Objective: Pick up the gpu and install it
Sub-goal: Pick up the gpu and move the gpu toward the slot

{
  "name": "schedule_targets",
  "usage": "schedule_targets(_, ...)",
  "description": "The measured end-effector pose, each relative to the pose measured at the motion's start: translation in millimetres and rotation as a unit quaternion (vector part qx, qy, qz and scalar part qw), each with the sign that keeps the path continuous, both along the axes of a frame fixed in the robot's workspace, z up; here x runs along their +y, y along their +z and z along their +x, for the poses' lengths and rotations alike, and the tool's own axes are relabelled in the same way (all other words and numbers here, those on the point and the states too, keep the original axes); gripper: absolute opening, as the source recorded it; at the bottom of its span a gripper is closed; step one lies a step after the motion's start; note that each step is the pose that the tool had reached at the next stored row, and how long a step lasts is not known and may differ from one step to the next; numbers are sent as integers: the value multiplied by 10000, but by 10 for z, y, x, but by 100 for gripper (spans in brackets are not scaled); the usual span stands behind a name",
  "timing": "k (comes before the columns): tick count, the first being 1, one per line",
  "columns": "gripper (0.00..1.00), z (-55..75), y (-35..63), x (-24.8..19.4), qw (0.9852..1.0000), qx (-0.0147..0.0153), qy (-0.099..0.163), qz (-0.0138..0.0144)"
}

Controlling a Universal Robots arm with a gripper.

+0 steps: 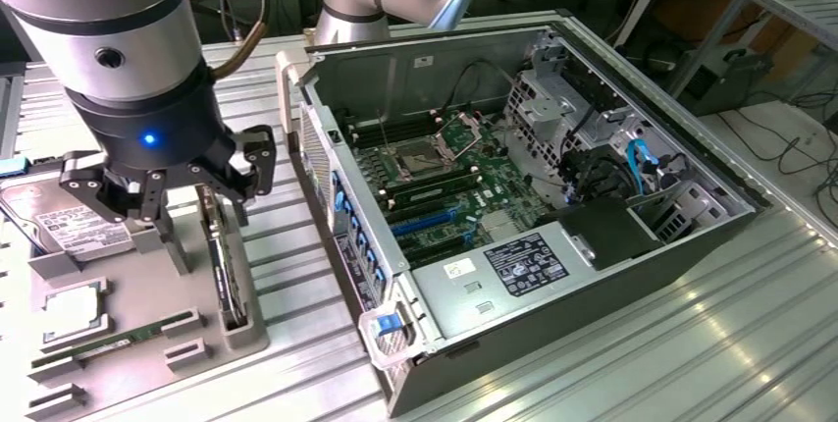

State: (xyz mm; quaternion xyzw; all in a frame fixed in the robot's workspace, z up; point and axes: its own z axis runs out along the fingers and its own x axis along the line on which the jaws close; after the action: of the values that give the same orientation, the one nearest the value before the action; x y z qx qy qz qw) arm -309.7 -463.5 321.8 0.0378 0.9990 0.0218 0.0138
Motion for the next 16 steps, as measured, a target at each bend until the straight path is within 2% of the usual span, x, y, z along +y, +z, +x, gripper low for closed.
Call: schedule_targets(16, 66, 0, -129, 0, 10000, 0, 0, 0)
